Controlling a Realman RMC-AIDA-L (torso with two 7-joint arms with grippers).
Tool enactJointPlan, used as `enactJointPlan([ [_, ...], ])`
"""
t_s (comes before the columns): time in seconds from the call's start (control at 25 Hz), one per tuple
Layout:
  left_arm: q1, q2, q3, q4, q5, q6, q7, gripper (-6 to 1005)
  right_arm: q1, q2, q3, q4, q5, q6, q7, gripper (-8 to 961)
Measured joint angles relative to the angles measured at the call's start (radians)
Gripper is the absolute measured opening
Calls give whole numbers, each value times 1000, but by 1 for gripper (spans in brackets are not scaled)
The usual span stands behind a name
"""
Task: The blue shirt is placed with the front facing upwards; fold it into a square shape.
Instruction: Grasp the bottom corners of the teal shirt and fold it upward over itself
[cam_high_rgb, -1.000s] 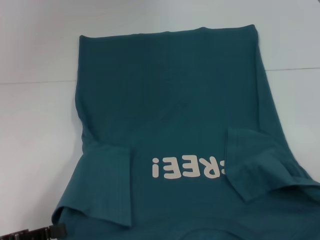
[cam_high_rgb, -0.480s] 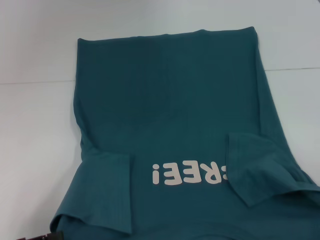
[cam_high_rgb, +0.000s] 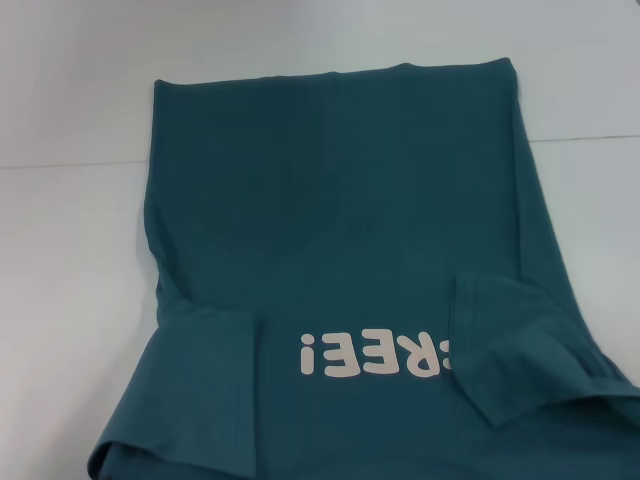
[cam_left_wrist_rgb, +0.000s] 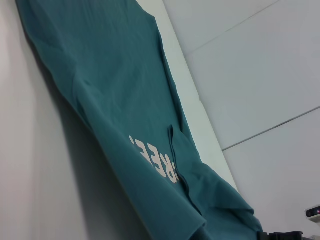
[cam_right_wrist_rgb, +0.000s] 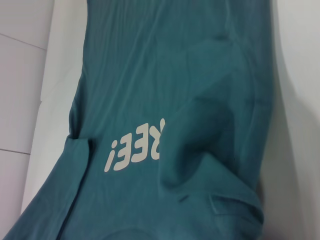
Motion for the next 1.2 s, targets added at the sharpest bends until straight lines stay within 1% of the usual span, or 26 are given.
enactJointPlan([
  [0.24, 13, 0, -7, 0, 0, 9, 5, 51, -12, 0, 20, -3, -2, -6, -1, 119],
  [0.84, 42, 0, -7, -2, -3, 28, 9, 51, -36, -2, 24, -1, -8, -7, -3, 123],
  [1.2, 44, 0, -7, -13, -1, 29, 11, 52, -42, -2, 25, -6, -7, -21, -4, 126],
])
